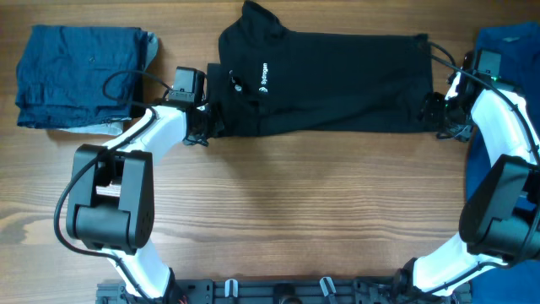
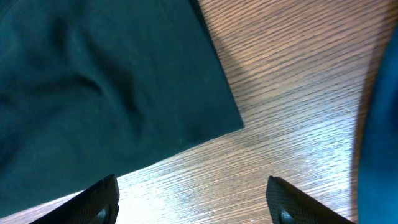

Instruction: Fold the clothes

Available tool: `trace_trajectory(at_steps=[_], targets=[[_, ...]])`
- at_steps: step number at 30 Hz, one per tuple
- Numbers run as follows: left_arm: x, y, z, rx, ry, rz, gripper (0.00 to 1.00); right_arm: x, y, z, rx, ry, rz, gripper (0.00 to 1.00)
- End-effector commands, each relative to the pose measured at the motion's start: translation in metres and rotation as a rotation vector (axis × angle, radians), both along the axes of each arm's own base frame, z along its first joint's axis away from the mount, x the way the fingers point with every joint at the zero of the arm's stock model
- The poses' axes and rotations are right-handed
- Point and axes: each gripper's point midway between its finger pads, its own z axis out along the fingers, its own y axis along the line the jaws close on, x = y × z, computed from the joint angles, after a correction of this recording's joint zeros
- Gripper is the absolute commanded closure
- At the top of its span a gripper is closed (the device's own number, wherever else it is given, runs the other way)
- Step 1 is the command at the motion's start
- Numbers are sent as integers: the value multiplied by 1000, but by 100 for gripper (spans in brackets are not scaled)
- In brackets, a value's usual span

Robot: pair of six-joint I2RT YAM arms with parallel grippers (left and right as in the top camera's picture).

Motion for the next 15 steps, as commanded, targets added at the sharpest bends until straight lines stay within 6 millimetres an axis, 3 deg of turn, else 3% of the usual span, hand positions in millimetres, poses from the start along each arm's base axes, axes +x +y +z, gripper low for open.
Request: trace_trajectory(at_steps=[1, 9, 15], targets=[[-11, 14, -20, 81, 52, 19, 96, -3, -8, -8, -46, 29, -9, 23], [-12, 16, -20, 91, 55, 22, 96, 5, -15, -8, -78, -4, -14, 20], [-12, 16, -21, 92, 59, 22, 96, 16, -9, -30, -28, -89, 65, 18]])
